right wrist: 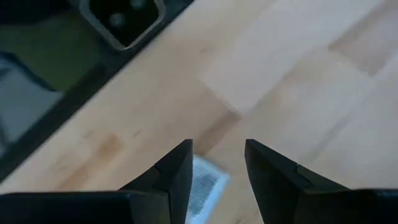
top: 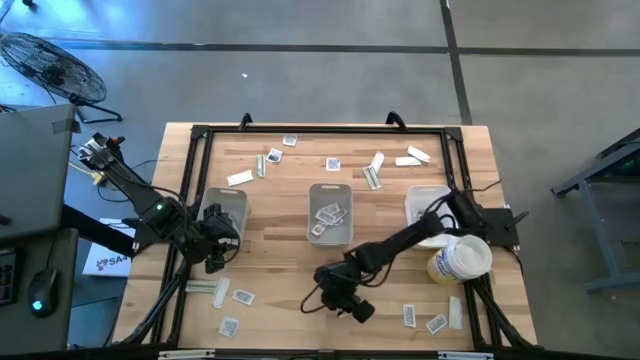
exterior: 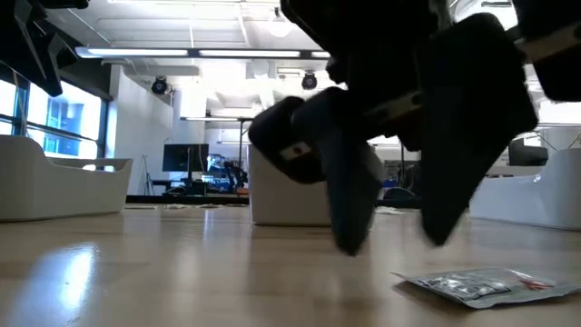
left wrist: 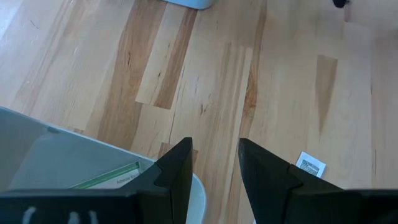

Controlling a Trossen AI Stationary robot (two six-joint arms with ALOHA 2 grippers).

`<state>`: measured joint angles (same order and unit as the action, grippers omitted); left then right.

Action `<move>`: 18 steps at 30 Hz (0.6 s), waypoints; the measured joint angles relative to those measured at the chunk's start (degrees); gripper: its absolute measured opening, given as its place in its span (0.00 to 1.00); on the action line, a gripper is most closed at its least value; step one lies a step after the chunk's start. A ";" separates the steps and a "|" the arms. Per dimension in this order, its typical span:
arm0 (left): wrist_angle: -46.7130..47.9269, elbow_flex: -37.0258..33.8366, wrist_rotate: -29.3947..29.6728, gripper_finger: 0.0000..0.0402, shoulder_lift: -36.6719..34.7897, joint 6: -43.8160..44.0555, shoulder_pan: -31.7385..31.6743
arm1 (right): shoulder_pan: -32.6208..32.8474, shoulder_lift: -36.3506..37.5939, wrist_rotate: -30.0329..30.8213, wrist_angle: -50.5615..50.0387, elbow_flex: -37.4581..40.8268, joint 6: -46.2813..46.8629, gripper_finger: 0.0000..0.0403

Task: Pick & Place First Aid Supplies
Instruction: Put the ointment pack into the right gray bin

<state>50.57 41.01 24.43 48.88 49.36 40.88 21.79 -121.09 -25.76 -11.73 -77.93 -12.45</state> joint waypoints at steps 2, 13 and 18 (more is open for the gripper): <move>-0.02 0.00 0.00 0.32 -0.02 -0.02 0.01 | -0.73 -0.61 -4.21 0.13 -0.03 0.39 0.35; -0.13 0.00 -0.02 0.32 -0.02 0.00 0.02 | -0.92 -2.63 -4.97 -2.89 -0.17 -3.25 0.35; -0.09 0.00 -0.13 0.32 -0.02 -0.02 0.00 | -1.62 -2.67 -3.13 -4.77 -0.17 -5.02 0.35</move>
<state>50.47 41.01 24.29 48.86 49.34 40.88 20.17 -123.76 -28.89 -16.51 -78.11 -17.47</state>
